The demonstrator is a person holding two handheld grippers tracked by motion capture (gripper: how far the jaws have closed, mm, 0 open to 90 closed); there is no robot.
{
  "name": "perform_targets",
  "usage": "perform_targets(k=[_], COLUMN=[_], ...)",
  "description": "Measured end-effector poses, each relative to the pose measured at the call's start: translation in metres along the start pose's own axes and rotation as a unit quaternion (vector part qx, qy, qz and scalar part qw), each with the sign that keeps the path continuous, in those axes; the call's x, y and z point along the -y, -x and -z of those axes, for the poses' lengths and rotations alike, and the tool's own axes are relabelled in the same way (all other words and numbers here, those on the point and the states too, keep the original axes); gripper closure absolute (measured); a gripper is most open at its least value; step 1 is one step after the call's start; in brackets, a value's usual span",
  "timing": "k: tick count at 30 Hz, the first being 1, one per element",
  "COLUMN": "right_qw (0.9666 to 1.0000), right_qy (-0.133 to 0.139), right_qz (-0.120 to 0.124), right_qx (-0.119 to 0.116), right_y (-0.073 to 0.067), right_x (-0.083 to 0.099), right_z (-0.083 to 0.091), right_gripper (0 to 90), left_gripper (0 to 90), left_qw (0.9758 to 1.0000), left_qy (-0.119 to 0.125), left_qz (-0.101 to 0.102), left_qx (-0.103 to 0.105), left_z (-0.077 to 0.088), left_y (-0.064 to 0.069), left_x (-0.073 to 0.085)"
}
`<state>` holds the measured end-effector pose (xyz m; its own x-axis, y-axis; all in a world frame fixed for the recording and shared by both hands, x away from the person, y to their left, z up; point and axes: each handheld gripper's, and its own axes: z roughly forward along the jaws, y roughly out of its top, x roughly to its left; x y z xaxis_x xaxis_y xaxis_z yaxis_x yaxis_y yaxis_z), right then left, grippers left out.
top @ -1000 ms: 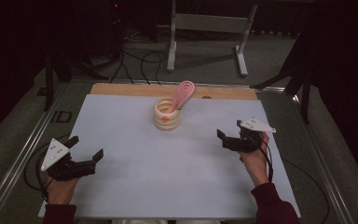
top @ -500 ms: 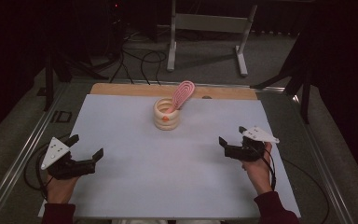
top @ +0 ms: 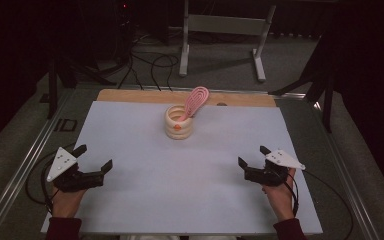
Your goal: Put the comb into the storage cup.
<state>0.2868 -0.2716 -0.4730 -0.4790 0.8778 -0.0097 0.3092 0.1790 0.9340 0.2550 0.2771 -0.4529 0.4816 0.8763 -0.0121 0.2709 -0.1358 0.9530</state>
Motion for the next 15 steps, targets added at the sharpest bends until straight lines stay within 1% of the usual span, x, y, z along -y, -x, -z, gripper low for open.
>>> perform_targets(k=[4,5,10,15], right_qw=[1.0,1.0,0.9999,0.9998], right_qy=[0.003,0.007,0.011,0.018], right_qz=[-0.004,-0.004,0.001,0.001], right_qx=[0.001,0.0,-0.002,0.002], right_y=[0.0001,-0.0007,-0.0026,-0.0023], right_x=[0.0019,0.0039,0.0075,0.0087], right_z=[0.0021,0.0052,0.0081,0.0111], right_gripper=[9.2,9.2,9.2,9.2], left_gripper=[0.0,0.0,0.0,0.0], left_qw=[1.0,1.0,0.9999,0.9999], left_qy=[0.002,0.004,0.009,0.01], left_qz=[0.003,0.003,0.0,-0.001], left_qx=[0.003,0.004,0.008,0.008], left_z=[0.0001,0.0007,0.002,0.002], left_y=[-0.0008,-0.0012,-0.001,0.0003], left_x=[0.0019,0.0022,0.0024,0.0034])
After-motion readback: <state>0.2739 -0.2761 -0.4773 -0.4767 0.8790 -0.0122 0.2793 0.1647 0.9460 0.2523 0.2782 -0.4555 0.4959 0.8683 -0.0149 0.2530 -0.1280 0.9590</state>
